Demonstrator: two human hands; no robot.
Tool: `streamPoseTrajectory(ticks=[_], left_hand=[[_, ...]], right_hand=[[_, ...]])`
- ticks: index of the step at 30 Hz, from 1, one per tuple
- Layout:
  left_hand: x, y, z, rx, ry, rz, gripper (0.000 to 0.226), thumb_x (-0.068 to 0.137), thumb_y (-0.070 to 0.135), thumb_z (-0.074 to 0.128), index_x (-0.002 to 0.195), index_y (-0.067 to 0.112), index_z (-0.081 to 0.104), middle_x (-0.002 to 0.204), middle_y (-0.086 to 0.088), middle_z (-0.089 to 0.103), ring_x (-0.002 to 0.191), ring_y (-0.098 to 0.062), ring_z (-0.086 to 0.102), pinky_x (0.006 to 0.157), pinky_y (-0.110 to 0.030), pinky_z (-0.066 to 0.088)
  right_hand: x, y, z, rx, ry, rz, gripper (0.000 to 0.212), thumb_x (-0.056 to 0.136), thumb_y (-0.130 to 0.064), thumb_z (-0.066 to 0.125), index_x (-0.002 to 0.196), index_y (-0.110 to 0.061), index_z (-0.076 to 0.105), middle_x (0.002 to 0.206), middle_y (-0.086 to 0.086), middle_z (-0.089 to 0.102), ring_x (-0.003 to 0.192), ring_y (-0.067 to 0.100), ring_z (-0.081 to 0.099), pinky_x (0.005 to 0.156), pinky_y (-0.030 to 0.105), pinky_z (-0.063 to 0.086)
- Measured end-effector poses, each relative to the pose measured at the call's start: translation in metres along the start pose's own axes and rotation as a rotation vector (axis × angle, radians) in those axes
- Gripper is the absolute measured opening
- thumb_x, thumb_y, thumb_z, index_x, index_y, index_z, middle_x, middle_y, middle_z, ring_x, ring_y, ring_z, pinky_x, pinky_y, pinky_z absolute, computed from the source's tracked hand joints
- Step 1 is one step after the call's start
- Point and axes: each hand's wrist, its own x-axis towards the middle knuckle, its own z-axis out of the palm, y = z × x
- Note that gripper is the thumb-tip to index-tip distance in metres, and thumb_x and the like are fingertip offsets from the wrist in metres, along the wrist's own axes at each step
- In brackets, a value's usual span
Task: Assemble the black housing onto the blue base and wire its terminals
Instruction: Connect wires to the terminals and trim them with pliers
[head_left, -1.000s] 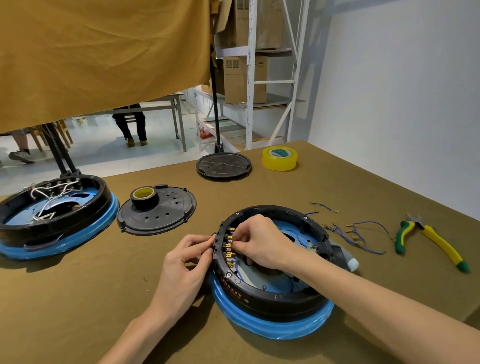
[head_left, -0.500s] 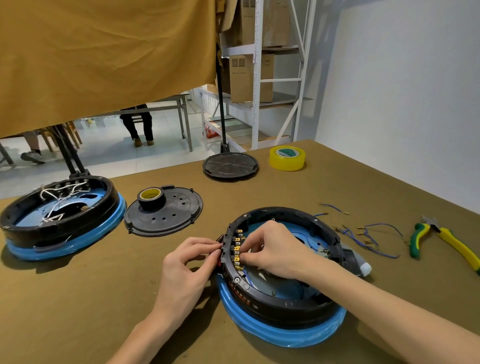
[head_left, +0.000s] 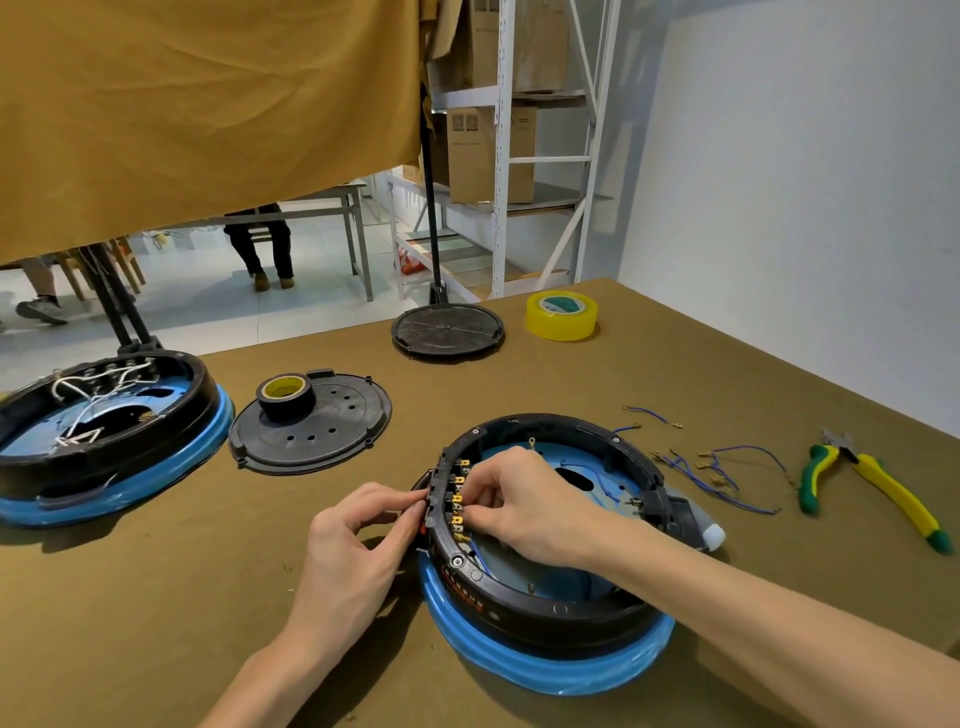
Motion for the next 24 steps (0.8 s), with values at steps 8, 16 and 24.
streamPoseTrajectory(ticks=[8, 16, 24], left_hand=[[0.0007, -0.0014, 0.0007, 0.032, 0.001, 0.001, 0.025, 0.089, 0.01, 0.073, 0.101, 0.032, 0.078, 0.092, 0.017, 0.074, 0.093, -0.007, 0.07, 0.078, -0.018, 0.056], [0.0008, -0.0029, 0.0025, 0.039, 0.004, 0.021, 0.029, 0.09, 0.007, 0.072, 0.1, 0.034, 0.076, 0.092, 0.017, 0.072, 0.092, -0.009, 0.069, 0.076, -0.018, 0.054], [0.0002, -0.0048, 0.0022, 0.049, -0.005, 0.029, 0.029, 0.09, 0.008, 0.072, 0.101, 0.035, 0.075, 0.092, 0.018, 0.071, 0.094, -0.01, 0.068, 0.077, -0.019, 0.054]], right_hand=[[-0.0022, -0.0005, -0.0003, 0.034, 0.025, 0.08, 0.01, 0.09, -0.02, 0.077, 0.098, -0.014, 0.081, 0.075, -0.006, 0.073, 0.057, -0.006, 0.061, 0.057, 0.01, 0.045], [0.0, -0.0031, -0.0007, 0.02, -0.02, 0.033, 0.008, 0.093, -0.014, 0.072, 0.092, -0.011, 0.079, 0.071, -0.01, 0.067, 0.059, -0.005, 0.058, 0.058, 0.012, 0.044], [-0.0011, -0.0039, -0.003, 0.032, -0.041, 0.026, 0.008, 0.094, -0.015, 0.071, 0.092, -0.011, 0.078, 0.072, -0.01, 0.067, 0.059, -0.004, 0.058, 0.06, 0.014, 0.045]])
